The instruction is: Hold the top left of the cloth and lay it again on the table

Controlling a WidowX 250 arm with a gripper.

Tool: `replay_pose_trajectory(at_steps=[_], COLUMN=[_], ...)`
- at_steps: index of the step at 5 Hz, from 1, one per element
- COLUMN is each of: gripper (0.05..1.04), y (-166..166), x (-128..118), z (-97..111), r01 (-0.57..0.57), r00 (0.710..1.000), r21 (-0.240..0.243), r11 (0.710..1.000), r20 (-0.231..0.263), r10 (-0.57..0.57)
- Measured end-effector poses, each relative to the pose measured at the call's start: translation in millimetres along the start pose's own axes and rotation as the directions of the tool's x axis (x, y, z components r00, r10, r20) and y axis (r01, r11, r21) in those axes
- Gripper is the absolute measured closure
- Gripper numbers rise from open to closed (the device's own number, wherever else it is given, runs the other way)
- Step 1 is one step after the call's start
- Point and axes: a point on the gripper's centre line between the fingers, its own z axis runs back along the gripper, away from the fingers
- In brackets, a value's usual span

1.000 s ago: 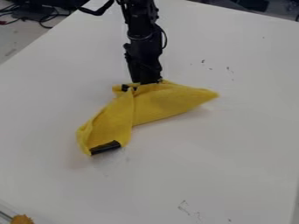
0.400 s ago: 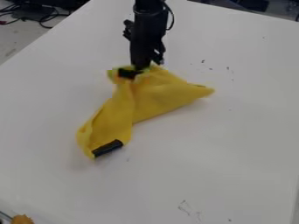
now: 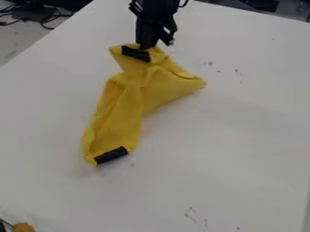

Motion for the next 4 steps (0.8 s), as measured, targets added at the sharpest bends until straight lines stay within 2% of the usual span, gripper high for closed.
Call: replay_pose_trajectory(at_steps=[1,2,3,4], gripper=[1.03,1.03,1.03,1.03], y=[-9,-20,-11,15], x=[4,9,7,-3], z=[39,62,50,5], r01=[-0.02,-0.045,-0.066,-0.09], r00=[1.0,0.999,0.996,0.989], r21=[0.026,0.059,0.005,-0.073], r11=[0.999,0.997,0.998,0.993], r20=[0.011,-0.011,0.06,0.112], r10=[0.02,0.045,0.065,0.098])
